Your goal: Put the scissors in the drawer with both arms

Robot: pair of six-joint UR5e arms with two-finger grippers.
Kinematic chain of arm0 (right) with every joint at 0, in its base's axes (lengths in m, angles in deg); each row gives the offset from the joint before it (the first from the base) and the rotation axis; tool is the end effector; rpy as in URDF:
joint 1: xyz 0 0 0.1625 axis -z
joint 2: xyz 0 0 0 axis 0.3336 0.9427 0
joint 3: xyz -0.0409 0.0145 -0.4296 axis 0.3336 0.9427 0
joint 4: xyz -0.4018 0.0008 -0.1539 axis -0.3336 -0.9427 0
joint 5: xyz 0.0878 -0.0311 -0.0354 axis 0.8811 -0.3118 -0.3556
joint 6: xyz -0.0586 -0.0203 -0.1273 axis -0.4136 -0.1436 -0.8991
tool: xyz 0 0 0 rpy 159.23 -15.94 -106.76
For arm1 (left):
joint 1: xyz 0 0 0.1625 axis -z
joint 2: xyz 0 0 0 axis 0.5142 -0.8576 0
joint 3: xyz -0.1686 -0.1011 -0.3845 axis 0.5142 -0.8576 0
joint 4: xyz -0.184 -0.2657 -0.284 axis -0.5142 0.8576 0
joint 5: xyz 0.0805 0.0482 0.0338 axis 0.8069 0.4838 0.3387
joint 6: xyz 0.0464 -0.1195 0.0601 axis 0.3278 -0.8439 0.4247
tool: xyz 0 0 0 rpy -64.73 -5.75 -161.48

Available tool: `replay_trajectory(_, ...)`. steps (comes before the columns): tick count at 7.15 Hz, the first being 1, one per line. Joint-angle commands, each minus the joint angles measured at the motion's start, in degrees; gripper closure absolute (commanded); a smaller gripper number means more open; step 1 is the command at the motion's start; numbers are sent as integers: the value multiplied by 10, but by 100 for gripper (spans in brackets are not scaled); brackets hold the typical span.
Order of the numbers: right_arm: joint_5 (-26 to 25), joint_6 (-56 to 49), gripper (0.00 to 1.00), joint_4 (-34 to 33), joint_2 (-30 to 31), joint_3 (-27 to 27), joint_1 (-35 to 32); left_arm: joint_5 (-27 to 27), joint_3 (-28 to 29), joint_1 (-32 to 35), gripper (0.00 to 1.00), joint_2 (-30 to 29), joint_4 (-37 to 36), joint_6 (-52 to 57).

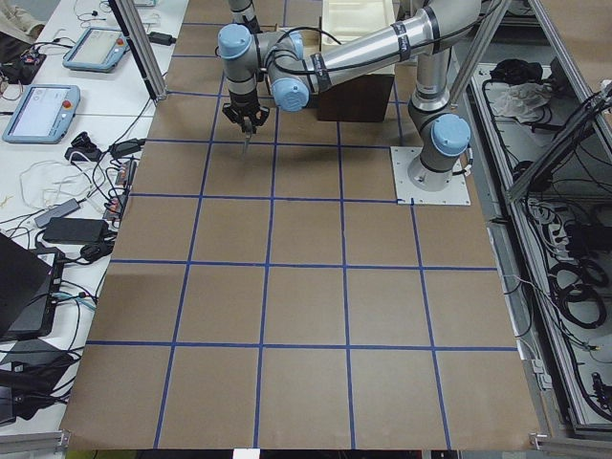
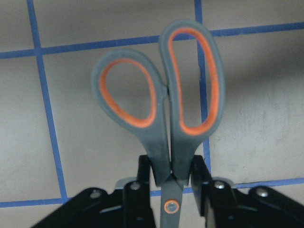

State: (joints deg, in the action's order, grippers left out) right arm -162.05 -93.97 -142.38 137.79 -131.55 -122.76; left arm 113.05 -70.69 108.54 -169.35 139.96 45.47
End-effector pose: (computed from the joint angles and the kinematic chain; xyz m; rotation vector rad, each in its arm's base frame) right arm 0.3005 -0.6710 0.2407 -2.3567 1.8445 0.1812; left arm -0.0073 -0.6307 0.3218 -2.2838 -2.1025 0.0859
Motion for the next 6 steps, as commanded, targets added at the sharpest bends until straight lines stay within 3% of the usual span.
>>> replay_trajectory(1, 18, 35, 0, -29, 4, 1, 1, 0, 0, 1, 100, 0, 2, -2)
replay_trajectory(4, 15, 38, 0, -29, 41, 12, 2, 0, 0, 1, 100, 3, 8, -2)
replay_trajectory(6, 15, 39, 0, 13, 101, 6, 14, -1, 0, 1, 100, 0, 8, -3)
